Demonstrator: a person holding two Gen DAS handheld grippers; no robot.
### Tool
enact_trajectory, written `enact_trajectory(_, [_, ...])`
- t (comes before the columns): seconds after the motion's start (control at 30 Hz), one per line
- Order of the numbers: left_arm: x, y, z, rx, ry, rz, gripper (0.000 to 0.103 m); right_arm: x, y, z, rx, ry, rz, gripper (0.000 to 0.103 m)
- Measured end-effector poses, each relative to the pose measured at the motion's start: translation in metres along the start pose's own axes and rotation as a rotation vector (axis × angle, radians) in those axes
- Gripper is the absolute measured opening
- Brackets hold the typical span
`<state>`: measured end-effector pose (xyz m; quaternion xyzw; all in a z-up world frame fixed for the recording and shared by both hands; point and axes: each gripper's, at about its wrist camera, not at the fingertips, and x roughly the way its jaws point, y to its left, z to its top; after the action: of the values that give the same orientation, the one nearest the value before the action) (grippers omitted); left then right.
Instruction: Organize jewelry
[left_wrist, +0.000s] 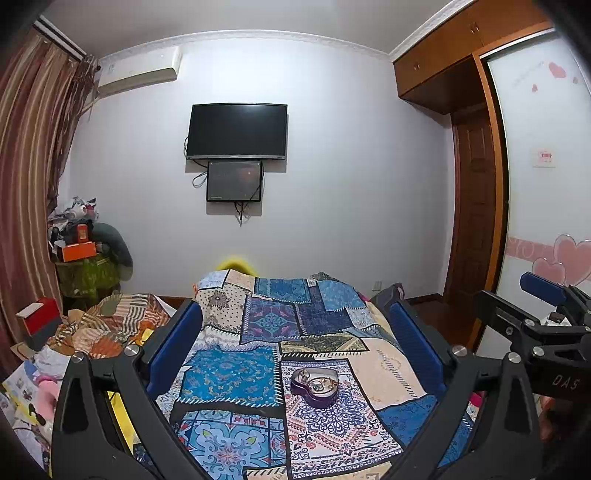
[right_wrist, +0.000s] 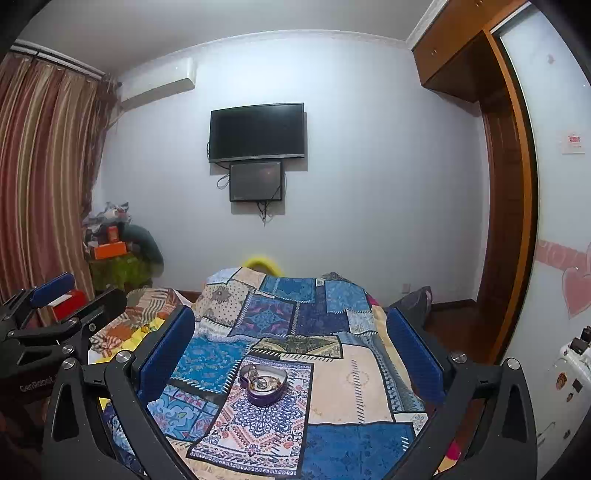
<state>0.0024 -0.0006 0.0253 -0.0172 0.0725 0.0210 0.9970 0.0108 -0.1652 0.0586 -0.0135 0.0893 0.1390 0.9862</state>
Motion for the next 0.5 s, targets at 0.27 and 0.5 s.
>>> enact_trajectory(0.27, [0.0048,0.0028,-0.0016,-0.007,0.015,0.000,0.102,0.0022,-0.0008,0.0009,0.009,0.008,0.001,0.103])
enact_trajectory(0.5, [0.0087,0.0017,-0.0019,-0.013,0.024,-0.001,0.102,0.0028,-0.0013,0.0014,0.012,0.009,-0.004,0.103])
